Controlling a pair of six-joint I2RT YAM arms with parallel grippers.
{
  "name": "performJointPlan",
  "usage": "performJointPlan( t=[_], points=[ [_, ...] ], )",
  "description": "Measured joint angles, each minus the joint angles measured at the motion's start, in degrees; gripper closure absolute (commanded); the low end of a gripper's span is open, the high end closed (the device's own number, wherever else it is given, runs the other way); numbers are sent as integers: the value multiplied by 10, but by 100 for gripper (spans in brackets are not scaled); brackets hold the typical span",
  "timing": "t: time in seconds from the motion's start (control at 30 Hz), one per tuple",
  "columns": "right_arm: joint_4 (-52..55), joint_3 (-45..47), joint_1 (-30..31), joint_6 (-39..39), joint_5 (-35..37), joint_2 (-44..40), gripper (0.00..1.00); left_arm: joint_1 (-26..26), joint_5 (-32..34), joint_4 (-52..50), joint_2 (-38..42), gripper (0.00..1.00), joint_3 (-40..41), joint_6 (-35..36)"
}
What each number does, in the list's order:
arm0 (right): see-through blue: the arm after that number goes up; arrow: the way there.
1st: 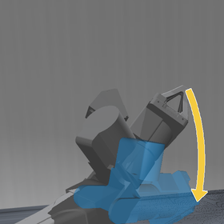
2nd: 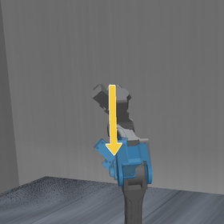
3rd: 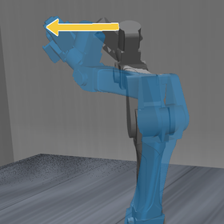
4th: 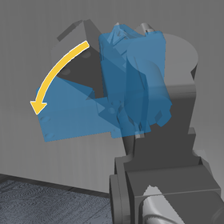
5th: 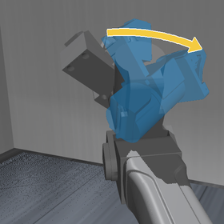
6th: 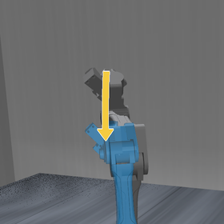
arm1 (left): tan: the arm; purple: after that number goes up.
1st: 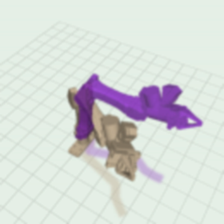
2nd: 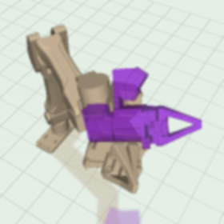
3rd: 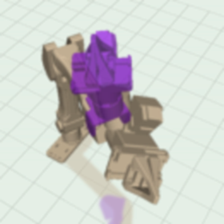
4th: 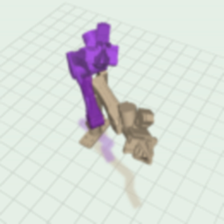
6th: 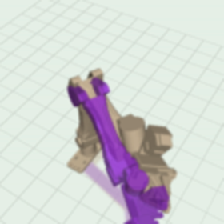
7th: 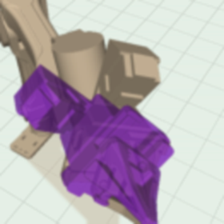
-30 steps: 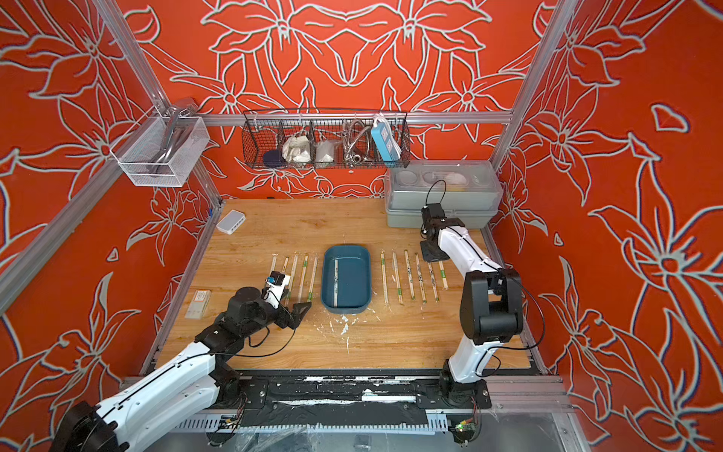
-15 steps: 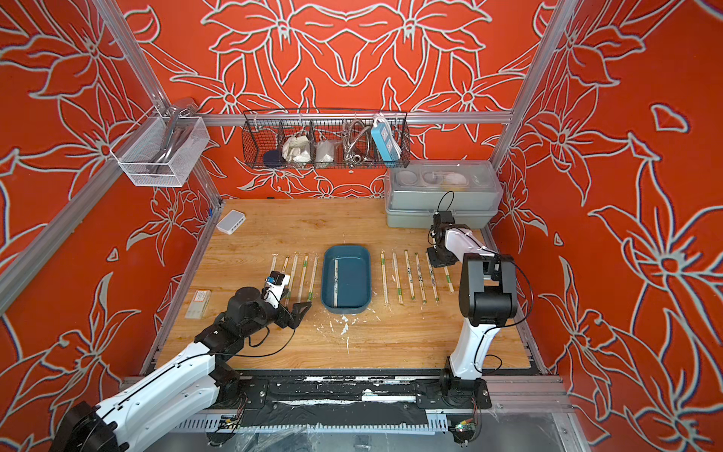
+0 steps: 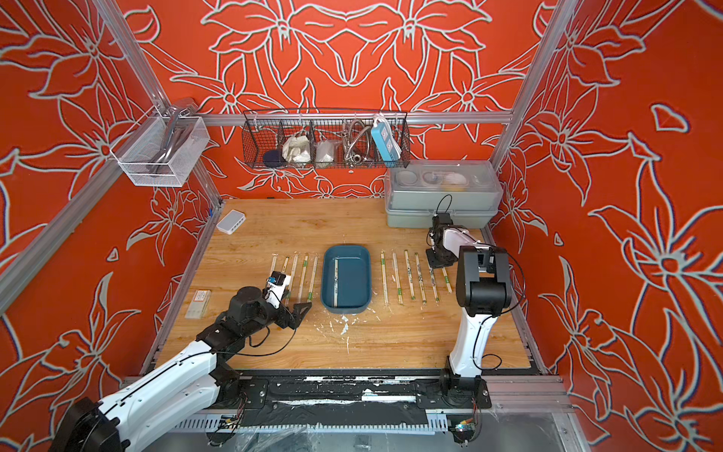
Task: Take the paired disposable chopsticks out of the storage box
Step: Place the paired disposable chopsticks at the center of the board.
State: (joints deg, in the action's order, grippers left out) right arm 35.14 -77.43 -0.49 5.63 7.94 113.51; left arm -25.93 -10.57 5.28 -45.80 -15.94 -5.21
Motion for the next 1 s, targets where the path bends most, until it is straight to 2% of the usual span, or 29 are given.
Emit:
performJointPlan(
  t=[0.37,0.7,0.8,1.0],
  points=[
    [-4,-2,-3,-5,-1,1,76,0,0,0,-1,0,0,0],
    [-6,-2,-4,-12,-1,0,72,0,0,0,-2,0,0,0],
    [-3,-2,-4,-19,-5,-3,64,0,1,0,-3,0,0,0],
    [33,-5,-4,-37,-32,-39,56,0,2,0,2,0,0,-3]
  ],
)
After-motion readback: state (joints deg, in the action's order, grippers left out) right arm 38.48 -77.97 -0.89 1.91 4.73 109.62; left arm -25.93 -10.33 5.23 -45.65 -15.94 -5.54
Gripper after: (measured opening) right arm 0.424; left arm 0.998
